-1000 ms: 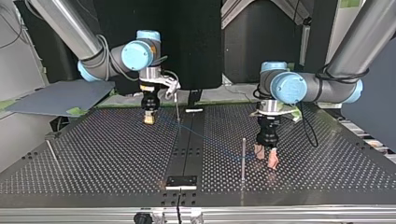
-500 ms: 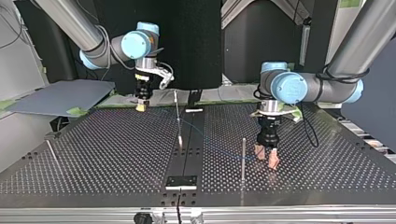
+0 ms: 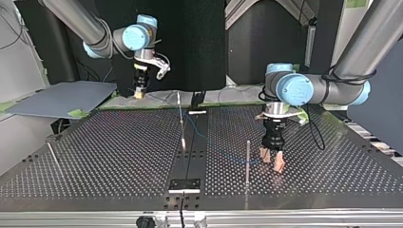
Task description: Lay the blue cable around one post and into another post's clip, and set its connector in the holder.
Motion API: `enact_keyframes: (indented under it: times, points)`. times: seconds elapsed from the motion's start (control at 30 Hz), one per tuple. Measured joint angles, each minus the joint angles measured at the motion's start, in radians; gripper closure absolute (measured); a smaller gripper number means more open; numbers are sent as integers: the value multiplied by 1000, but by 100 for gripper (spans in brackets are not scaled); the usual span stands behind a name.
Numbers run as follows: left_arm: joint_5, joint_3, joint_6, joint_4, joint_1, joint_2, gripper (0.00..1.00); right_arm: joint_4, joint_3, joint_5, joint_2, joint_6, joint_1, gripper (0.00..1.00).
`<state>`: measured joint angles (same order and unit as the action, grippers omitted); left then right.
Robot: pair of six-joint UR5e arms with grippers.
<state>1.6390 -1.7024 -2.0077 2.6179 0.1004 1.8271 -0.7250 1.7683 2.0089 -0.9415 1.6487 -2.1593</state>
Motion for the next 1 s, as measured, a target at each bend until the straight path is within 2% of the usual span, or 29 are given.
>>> enact_keyframes:
  times: [0.17, 0.43, 0.53, 0.7, 0.77, 0.83, 1.0]
  points:
    - [0, 0, -1, -4, 0, 0, 0, -47, 47, 0, 47, 15, 10, 81]
    - [0, 0, -2, -4, 0, 0, 0, -117, 117, 1, 117, 12, 31, 81]
    - [0, 0, -1, -4, 0, 0, 0, -143, 143, 1, 143, 0, 42, 81]
    - [0, 0, 0, -4, -2, -1, 0, -188, 188, 2, 186, -37, 61, 81]
    - [0, 0, 0, -5, -3, 0, 0, -208, 208, -5, 199, -47, 75, 81]
    - [0, 0, 0, -5, -4, -1, 0, -226, 225, -17, 206, -50, 90, 81]
    - [0, 0, 1, -6, -6, 0, 0, -279, 279, -66, 211, -51, 141, 81]
